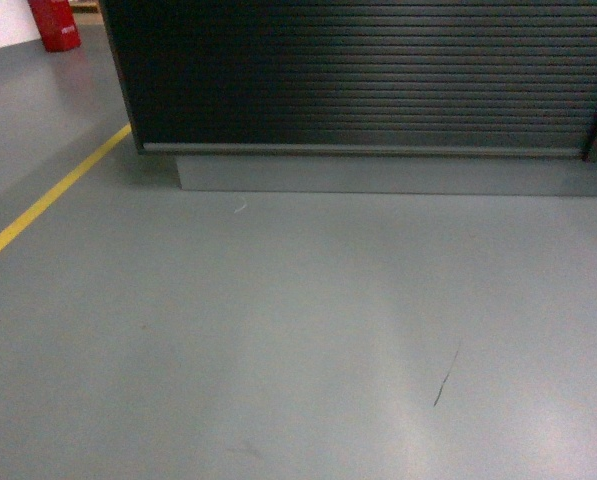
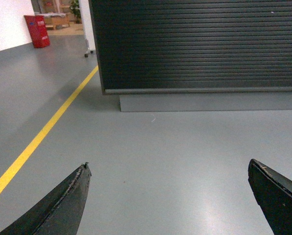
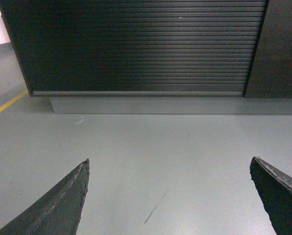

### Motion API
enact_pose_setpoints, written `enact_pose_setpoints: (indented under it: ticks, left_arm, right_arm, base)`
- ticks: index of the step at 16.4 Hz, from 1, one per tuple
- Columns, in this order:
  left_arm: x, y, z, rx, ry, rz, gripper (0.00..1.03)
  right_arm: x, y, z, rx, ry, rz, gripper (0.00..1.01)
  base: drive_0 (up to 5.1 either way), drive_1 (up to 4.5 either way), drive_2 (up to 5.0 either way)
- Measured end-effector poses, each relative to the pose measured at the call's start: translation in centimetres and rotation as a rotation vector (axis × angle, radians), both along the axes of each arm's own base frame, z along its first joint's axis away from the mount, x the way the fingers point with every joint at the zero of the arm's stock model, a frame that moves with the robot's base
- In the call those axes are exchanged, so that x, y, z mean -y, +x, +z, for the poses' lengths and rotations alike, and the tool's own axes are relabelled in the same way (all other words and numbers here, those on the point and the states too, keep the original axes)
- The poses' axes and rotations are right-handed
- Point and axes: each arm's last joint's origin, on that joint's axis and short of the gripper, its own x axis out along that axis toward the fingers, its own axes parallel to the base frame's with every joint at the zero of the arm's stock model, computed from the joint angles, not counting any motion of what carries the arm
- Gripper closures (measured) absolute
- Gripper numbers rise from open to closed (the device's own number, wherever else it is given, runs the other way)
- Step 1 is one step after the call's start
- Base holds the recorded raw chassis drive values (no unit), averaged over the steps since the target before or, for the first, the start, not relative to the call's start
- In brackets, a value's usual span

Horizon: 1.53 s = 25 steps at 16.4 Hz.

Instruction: Place dark red mango on scale at checkout

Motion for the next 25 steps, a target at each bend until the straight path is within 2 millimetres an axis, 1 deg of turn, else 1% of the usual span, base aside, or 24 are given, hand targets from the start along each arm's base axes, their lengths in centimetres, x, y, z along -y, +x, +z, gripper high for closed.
enact_pose_setpoints:
  ticks: [25]
  left_arm:
    - [0.0, 0.0, -0.04, -0.004, 0.0, 0.002, 0.05]
  right_arm:
    - [0.0, 0.0, -0.01, -0.002, 0.0, 0.001, 0.03]
  base:
    - [0.1, 4.4, -4.3]
